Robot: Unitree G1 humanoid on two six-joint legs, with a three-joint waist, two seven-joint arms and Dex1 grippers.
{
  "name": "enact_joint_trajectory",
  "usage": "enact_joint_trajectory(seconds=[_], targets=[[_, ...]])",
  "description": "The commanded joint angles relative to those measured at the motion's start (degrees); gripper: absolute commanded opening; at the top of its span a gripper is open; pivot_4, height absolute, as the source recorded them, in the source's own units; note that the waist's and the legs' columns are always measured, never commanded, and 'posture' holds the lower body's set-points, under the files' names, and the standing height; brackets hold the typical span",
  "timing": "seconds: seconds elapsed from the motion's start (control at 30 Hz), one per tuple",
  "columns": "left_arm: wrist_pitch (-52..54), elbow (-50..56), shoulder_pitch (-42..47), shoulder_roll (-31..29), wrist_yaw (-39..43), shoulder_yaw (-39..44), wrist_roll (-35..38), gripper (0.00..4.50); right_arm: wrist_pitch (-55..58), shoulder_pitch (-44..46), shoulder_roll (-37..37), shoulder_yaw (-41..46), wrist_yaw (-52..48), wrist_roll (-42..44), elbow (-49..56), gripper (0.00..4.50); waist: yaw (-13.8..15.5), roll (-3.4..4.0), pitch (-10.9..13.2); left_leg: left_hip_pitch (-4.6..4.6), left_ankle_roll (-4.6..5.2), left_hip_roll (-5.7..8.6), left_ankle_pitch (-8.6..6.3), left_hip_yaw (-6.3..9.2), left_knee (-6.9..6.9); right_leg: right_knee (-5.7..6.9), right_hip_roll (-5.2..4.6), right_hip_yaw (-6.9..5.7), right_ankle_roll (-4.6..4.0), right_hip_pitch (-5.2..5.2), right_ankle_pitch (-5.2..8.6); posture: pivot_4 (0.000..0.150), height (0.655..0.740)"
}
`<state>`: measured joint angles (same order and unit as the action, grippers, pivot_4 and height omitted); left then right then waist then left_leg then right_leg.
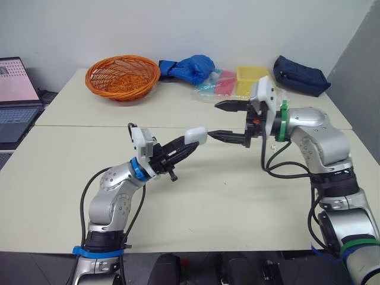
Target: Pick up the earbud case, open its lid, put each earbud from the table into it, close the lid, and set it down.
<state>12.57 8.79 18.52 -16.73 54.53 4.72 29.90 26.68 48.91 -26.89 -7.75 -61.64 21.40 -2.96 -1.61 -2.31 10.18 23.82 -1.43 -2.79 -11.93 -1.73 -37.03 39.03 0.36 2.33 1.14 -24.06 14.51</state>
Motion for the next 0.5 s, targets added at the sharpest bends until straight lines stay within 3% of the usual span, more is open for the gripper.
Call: enact_joint_trajectory(seconds=[0.03,0.5], targets=[[-1.9,1.6,1.7,-0.2,-0.7,-0.2,0.4,0.76,-1.1,2.7,0.0,0.6,-1.0,0.2,-0.8,4.42,0.0,0.00,0.0,0.00,0.00,0.00,0.00,-0.01,0.00,0.00,0.01,0.00,0.02,-0.01,-0.01,0.150,0.7400],[-2.8,0.9,2.4,-2.0,1.6,-1.4,1.2,0.76,0.5,5.2,0.9,0.9,-1.0,0.0,-3.4,4.42,-0.1,0.00,0.0,0.02,0.00,-0.03,0.00,-0.05,0.07,-0.05,0.01,-0.01,0.00,-0.05,0.02,0.150,0.7400]])
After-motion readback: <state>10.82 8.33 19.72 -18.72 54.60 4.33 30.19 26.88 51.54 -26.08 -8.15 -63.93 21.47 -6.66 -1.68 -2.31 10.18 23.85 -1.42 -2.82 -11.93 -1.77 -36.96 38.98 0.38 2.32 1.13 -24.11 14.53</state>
